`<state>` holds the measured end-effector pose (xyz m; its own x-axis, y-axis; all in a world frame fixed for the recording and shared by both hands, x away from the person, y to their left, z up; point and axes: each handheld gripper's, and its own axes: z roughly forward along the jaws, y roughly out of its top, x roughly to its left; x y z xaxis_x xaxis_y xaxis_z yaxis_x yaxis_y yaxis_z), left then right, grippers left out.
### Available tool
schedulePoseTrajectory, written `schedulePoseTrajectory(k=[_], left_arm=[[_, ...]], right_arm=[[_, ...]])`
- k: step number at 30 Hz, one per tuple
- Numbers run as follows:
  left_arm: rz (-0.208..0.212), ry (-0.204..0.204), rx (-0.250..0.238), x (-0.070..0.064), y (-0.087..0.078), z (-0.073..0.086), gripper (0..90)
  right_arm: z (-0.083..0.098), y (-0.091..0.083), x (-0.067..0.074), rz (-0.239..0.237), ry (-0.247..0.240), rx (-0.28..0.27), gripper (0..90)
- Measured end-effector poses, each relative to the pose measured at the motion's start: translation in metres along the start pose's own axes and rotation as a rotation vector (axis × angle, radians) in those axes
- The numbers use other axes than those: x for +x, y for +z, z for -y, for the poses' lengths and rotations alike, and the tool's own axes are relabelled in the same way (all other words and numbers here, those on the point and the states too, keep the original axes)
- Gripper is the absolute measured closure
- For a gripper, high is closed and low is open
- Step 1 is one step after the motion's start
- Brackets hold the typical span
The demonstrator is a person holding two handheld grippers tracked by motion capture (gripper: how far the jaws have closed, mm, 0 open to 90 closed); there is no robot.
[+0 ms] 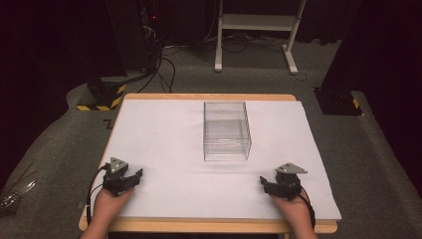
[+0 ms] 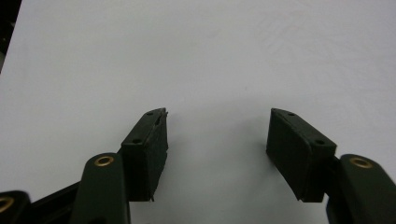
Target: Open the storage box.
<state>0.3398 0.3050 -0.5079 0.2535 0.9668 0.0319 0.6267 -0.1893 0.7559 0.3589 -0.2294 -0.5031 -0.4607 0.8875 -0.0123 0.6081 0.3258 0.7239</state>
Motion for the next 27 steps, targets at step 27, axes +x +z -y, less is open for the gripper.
schedulePoseTrajectory(k=[27], left_arm=[[0.006,-0.006,0.002,0.000,0.000,0.000,38.7]], right_arm=[[-0.006,-0.012,0.003,-0.010,-0.005,-0.081,33.4]])
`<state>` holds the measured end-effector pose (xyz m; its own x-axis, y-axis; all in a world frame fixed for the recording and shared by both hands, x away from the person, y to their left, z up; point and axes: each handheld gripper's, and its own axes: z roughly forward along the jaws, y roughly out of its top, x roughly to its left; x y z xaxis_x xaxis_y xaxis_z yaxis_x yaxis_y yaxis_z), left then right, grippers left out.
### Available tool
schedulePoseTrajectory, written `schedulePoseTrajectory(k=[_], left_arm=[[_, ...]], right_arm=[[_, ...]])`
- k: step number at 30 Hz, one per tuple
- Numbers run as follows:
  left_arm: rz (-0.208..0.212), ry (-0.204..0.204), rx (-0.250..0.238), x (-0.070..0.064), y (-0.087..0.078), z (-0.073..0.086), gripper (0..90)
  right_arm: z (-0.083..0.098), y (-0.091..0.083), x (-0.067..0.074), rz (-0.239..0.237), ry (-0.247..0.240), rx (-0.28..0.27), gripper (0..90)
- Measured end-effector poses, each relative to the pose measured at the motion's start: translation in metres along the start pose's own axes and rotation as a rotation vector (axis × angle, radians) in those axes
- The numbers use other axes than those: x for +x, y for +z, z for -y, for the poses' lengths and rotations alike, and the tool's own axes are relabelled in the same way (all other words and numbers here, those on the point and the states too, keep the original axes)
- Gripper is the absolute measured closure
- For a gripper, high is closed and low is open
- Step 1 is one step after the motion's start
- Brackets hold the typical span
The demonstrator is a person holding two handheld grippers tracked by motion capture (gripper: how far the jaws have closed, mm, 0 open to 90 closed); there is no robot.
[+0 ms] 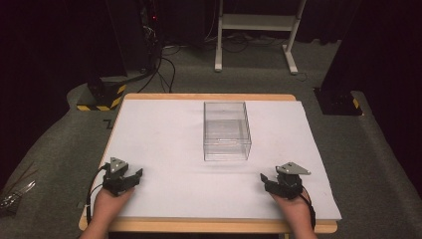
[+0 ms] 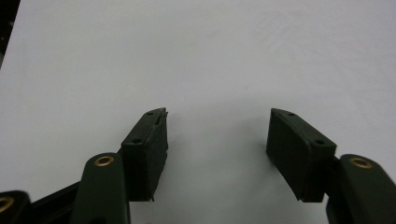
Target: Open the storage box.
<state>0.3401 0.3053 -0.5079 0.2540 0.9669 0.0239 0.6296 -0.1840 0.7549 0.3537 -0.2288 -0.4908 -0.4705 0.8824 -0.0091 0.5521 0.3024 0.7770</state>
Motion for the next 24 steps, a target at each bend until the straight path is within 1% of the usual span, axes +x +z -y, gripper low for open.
schedulePoseTrajectory(k=[4,6,8,10,12,13,15,16,19,22,23,24], left_arm=[[0.000,0.000,0.000,0.000,0.000,0.000,38.7],[0.000,0.000,0.000,0.000,0.000,0.000,38.7],[0.000,-0.001,0.000,0.000,0.000,0.000,38.7],[0.000,0.002,0.001,0.000,0.000,0.000,38.7],[0.001,0.000,0.001,0.000,0.000,0.000,38.7],[0.002,-0.001,0.001,0.000,0.000,0.000,38.7],[0.002,-0.005,0.001,0.001,0.000,0.000,38.7],[0.003,-0.004,0.003,0.001,0.000,0.000,38.7],[0.003,-0.007,0.001,0.001,0.000,0.000,38.7],[0.003,-0.004,0.002,0.001,0.000,-0.001,38.6],[0.002,-0.002,0.003,0.001,0.000,-0.001,38.7],[0.002,-0.002,0.003,0.001,0.000,-0.001,38.7]], right_arm=[[-0.002,-0.003,0.002,-0.017,-0.007,-0.031,36.2],[-0.003,-0.004,0.006,-0.025,-0.014,-0.054,38.4],[-0.005,-0.005,0.008,-0.030,-0.013,-0.064,39.0],[-0.005,-0.005,0.008,-0.031,-0.015,-0.069,39.7],[-0.006,-0.006,0.010,-0.042,-0.015,-0.077,41.1],[-0.007,-0.006,0.012,-0.052,-0.024,-0.081,41.2],[-0.008,-0.005,0.013,-0.052,-0.028,-0.079,40.8],[-0.008,-0.004,0.015,-0.053,-0.040,-0.079,40.7],[-0.009,-0.003,0.018,-0.056,-0.054,-0.072,40.8],[-0.010,-0.002,0.020,-0.068,-0.070,-0.082,42.8],[-0.010,-0.002,0.021,-0.068,-0.086,-0.087,43.2],[-0.010,-0.002,0.021,-0.068,-0.086,-0.087,43.2]])
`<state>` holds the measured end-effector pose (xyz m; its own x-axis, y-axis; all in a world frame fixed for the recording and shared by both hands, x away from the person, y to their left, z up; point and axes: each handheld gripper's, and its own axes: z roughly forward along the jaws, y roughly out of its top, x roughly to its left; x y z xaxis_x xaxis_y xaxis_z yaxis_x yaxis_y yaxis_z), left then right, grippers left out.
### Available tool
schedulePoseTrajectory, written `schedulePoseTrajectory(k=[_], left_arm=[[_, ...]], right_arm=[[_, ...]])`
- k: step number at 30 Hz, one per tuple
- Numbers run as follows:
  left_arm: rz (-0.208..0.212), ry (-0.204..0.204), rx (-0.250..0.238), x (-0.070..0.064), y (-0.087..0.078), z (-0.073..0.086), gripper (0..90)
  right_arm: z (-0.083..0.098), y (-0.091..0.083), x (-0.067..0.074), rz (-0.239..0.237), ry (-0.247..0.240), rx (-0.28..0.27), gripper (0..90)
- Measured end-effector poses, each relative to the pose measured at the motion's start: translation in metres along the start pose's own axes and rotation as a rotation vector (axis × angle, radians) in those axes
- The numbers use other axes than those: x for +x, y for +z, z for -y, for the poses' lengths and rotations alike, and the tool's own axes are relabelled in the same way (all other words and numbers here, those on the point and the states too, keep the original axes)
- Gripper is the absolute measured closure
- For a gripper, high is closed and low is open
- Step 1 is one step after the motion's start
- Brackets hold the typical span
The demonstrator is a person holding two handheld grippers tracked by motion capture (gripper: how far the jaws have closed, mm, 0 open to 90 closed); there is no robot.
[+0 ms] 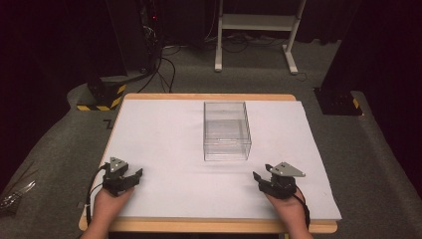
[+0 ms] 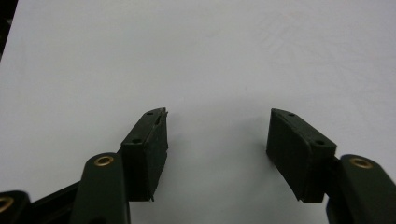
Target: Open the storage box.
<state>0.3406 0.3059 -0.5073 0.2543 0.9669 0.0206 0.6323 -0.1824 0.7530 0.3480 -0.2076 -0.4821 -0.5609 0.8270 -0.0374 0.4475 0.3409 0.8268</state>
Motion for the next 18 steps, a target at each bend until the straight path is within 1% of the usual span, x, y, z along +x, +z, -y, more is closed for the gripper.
schedulePoseTrajectory(k=[1,2,3,4,5,6,7,9,10,11,12,14,15,16,18], left_arm=[[-0.002,0.003,0.001,0.000,0.000,0.000,38.8],[-0.006,0.008,0.000,-0.001,0.000,0.000,38.8],[-0.011,0.023,-0.001,-0.004,-0.001,-0.001,39.8],[-0.013,0.031,-0.001,-0.005,-0.002,-0.001,40.5],[-0.013,0.031,-0.001,-0.005,-0.002,-0.001,40.7],[-0.012,0.028,0.001,-0.005,-0.002,-0.001,40.7],[-0.002,0.023,0.006,-0.005,-0.002,-0.001,40.5],[0.013,0.018,0.009,-0.007,-0.002,-0.001,40.6],[0.013,0.033,0.006,-0.009,-0.002,-0.002,40.5],[0.020,0.029,0.003,-0.011,-0.003,-0.002,40.2],[0.034,0.036,-0.005,-0.013,-0.003,-0.003,40.3],[0.040,0.037,-0.011,-0.015,-0.003,-0.002,40.2],[0.037,0.053,-0.009,-0.017,-0.002,-0.002,40.0],[0.024,0.072,-0.002,-0.018,-0.001,-0.001,36.9],[0.026,0.064,0.000,-0.017,0.000,-0.001,36.0]], right_arm=[[-0.001,0.001,0.003,-0.006,-0.018,-0.003,43.4],[-0.001,0.001,0.003,-0.006,-0.018,-0.003,43.4],[-0.002,0.002,0.006,-0.015,-0.033,-0.004,43.6],[-0.002,0.002,0.007,-0.018,-0.034,-0.003,43.3],[-0.002,0.002,0.007,-0.018,-0.034,-0.003,43.3],[-0.003,0.003,0.008,-0.021,-0.046,-0.005,43.2],[-0.003,0.004,0.010,-0.026,-0.056,-0.010,43.6],[-0.003,0.004,0.011,-0.027,-0.062,-0.014,43.6],[-0.003,0.004,0.012,-0.029,-0.062,-0.015,43.6],[-0.004,0.004,0.013,-0.032,-0.067,-0.017,43.8],[-0.006,0.004,0.015,-0.038,-0.065,-0.021,44.3],[-0.006,0.004,0.016,-0.042,-0.062,-0.022,44.4],[-0.007,0.003,0.017,-0.048,-0.059,-0.024,44.5],[-0.009,0.003,0.020,-0.057,-0.063,-0.030,44.3],[-0.009,0.003,0.021,-0.062,-0.057,-0.034,44.2]])
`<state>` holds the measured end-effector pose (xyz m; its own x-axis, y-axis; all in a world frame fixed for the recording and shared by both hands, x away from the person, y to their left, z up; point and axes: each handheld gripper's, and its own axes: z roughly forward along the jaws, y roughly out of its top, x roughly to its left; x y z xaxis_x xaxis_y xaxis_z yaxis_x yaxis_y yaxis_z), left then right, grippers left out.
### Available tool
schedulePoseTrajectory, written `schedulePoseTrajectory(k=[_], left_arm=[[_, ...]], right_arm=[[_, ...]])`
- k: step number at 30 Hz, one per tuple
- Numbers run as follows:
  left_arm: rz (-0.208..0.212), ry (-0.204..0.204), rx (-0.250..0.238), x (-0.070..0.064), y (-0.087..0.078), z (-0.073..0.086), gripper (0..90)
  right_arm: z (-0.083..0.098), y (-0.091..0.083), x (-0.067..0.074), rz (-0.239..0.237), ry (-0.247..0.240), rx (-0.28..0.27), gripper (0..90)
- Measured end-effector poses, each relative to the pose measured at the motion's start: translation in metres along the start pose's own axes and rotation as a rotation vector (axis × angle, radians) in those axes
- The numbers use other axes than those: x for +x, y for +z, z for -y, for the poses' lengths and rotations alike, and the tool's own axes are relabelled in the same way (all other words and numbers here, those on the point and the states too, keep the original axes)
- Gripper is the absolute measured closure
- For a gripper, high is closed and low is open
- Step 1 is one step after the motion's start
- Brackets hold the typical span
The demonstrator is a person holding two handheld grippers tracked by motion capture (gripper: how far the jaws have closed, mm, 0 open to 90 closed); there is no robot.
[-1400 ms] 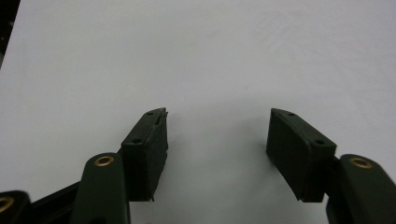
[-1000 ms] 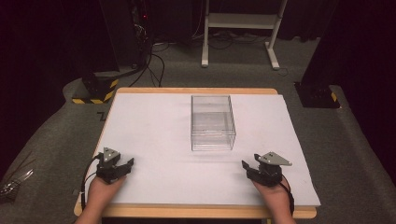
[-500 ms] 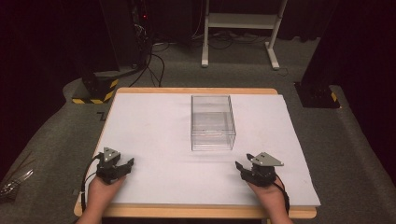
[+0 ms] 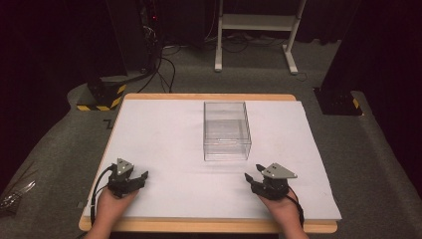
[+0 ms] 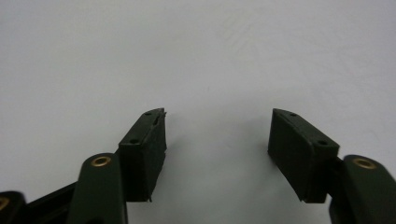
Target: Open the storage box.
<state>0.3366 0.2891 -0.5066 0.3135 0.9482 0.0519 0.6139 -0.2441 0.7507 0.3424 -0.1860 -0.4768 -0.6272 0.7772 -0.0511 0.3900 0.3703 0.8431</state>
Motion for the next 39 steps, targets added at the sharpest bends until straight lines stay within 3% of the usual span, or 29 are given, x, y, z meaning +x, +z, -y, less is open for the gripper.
schedulePoseTrajectory(k=[2,15,20,31,39], left_arm=[[0.020,-0.034,-0.004,0.003,0.001,0.001,35.7],[0.012,-0.031,-0.005,0.002,0.001,0.001,35.4],[0.013,-0.036,-0.006,0.002,0.001,0.002,35.5],[0.014,-0.035,-0.005,0.002,0.001,0.001,35.4],[0.015,-0.030,-0.005,0.003,0.001,0.001,35.2]], right_arm=[[-0.002,-0.001,0.002,-0.020,0.017,-0.012,44.2],[-0.014,0.006,0.011,-0.055,0.020,-0.036,42.4],[-0.023,0.014,0.015,-0.036,0.005,-0.044,41.2],[-0.038,0.038,0.009,-0.011,0.030,-0.064,42.6],[-0.051,0.050,0.006,-0.046,0.052,-0.073,44.6]])
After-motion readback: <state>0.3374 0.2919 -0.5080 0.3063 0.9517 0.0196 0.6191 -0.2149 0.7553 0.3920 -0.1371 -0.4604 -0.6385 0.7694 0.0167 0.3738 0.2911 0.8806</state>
